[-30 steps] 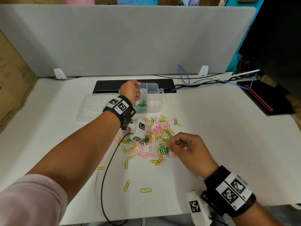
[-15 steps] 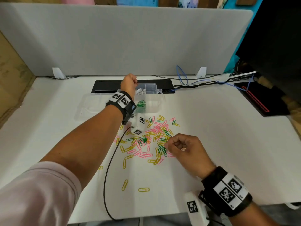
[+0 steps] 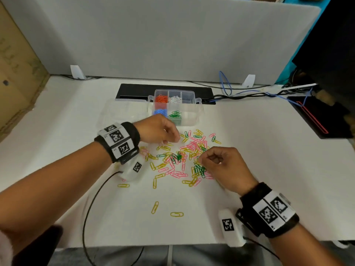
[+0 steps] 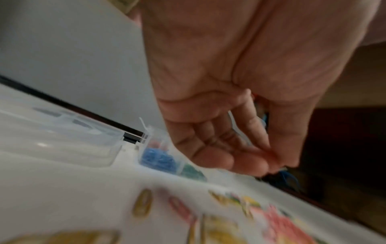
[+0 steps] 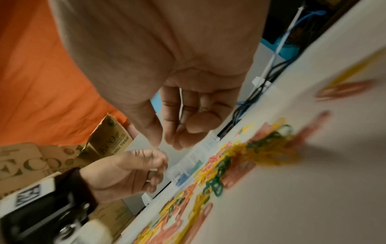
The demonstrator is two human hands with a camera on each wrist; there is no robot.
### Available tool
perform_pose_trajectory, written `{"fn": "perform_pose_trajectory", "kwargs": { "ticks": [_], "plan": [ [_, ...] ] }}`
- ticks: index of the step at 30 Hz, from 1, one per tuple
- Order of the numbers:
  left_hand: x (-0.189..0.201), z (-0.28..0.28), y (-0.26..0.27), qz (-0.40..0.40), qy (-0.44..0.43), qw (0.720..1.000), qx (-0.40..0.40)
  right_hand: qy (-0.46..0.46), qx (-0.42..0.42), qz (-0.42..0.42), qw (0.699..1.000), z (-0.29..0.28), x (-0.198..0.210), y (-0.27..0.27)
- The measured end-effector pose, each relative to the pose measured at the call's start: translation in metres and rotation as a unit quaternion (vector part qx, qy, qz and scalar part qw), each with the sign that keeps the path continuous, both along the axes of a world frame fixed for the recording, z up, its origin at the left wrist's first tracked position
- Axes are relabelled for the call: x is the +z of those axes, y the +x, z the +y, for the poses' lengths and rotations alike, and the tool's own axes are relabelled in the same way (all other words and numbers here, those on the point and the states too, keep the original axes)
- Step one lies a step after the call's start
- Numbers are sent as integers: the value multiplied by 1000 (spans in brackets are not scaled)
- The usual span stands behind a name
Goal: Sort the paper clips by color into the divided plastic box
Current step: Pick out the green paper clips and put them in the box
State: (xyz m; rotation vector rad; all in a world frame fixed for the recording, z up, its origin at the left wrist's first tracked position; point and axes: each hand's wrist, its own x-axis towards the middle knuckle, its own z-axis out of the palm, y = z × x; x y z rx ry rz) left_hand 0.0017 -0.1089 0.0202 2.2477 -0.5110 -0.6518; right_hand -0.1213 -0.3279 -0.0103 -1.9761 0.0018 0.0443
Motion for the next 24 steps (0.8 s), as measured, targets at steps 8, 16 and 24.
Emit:
{"fn": "perform_pose_trajectory", "kwargs": {
  "ticks": [8,16,24],
  "plan": [
    [-15,-5,-32,-89,141,984,-67,-279,84,32,956,37,5,57],
    [-18,-6,-37,-162,173,968,-85,-388,121,84,910,36,9,59],
    [-12,14,-35,-71,-3,997,24,-354,168,40,919,39,25,61]
  ]
}}
